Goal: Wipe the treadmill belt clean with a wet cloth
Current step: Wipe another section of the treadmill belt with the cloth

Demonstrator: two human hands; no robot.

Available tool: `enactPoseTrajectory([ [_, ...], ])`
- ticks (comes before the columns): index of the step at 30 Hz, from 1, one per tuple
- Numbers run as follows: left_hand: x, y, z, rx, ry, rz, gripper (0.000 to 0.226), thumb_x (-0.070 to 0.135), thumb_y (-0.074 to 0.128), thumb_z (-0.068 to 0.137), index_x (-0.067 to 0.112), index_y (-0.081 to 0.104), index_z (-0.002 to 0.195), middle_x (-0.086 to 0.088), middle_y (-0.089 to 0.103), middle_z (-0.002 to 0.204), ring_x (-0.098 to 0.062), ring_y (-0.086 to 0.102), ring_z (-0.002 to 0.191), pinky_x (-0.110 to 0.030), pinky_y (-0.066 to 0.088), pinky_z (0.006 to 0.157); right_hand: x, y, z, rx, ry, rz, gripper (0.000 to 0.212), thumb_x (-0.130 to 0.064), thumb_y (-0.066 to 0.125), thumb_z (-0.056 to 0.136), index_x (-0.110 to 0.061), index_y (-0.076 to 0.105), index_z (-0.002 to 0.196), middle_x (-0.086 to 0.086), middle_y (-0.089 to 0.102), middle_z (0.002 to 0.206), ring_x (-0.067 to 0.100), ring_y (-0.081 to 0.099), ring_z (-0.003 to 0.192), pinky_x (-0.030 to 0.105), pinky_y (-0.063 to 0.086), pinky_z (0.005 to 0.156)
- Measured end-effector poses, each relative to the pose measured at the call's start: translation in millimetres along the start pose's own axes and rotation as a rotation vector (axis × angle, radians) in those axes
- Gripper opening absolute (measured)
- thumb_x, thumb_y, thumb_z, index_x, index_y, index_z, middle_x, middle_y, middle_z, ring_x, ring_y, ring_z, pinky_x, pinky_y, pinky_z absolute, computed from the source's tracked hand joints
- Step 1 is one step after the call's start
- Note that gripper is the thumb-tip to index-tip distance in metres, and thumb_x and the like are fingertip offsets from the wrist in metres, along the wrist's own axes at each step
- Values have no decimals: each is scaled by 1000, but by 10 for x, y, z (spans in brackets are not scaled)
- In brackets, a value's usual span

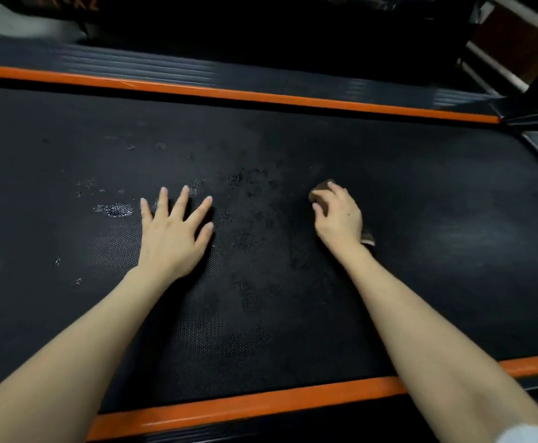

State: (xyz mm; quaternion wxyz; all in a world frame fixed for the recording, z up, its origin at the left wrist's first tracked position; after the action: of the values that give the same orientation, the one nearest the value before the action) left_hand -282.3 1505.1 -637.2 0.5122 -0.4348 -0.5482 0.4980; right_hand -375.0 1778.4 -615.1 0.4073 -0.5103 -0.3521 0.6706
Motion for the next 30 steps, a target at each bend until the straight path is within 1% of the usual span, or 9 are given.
enactPoseTrajectory([
  [4,12,100,17,14,8,15,65,57,2,89,39,22,148,-4,17,158,-35,6,145,-58,-1,114,-580,-1,-707,6,-420,99,28,-7,53,80,-9,69,103,16,62,121,36,54,119,53,36,105],
  [9,-15,114,19,41,15,4,63,57,5,90,40,23,147,-3,20,158,-34,9,145,-57,1,115,-726,-35,-1433,-328,-790,105,36,-13,52,83,-20,64,117,8,53,136,35,41,132,45,36,107],
  [12,-5,112,28,52,20,4,61,56,7,91,40,26,146,-3,22,157,-34,12,145,-57,3,115,-590,35,-738,-235,-655,108,35,-7,56,78,-15,68,111,15,58,128,37,54,119,53,45,98],
  [16,-7,108,33,54,23,2,60,55,9,91,40,29,145,-3,25,156,-35,15,144,-57,4,114,-520,143,80,-59,-86,175,27,-10,57,88,-15,68,112,8,55,133,30,51,123,39,35,108],
  [18,-4,98,36,64,35,-6,58,54,14,92,38,34,144,-5,29,154,-37,18,143,-59,6,114,-837,248,-168,-45,-195,182,25,-9,59,83,-14,70,106,11,59,127,31,53,120,42,34,108],
  [21,-4,85,44,83,55,-17,56,52,21,92,36,40,142,-6,34,152,-39,24,141,-61,11,112,-1187,256,-1078,-215,-606,173,27,-11,60,81,-15,69,106,11,60,126,35,48,125,51,30,109],
  [25,-17,81,30,93,61,-13,54,52,22,93,36,38,142,-6,34,152,-38,24,141,-60,11,113,-1046,74,-1351,-315,-839,115,34,-16,50,83,-19,67,112,8,57,131,33,46,128,50,35,106],
  [27,-14,86,30,95,60,-12,54,52,21,93,37,37,143,-5,32,153,-37,23,142,-60,10,113,-962,142,-994,-245,-828,100,38,-10,47,75,-13,70,105,14,61,124,40,54,118,55,41,98],
  [30,-27,109,41,79,48,-18,55,54,17,93,39,34,143,-3,30,154,-35,20,143,-59,8,114,-769,250,12,-116,-383,116,34,-3,56,75,-11,72,104,14,60,126,40,55,117,49,42,102],
])
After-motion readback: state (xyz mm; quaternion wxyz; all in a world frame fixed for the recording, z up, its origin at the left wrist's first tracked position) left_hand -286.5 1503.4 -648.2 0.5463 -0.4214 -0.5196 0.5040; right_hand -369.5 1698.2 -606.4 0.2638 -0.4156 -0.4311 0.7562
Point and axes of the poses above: each hand's wrist, its own z-axis towards the middle knuckle, its own y-axis out of the palm, x = y × z, the point moved 7 cm from there along z, towards the middle knuckle
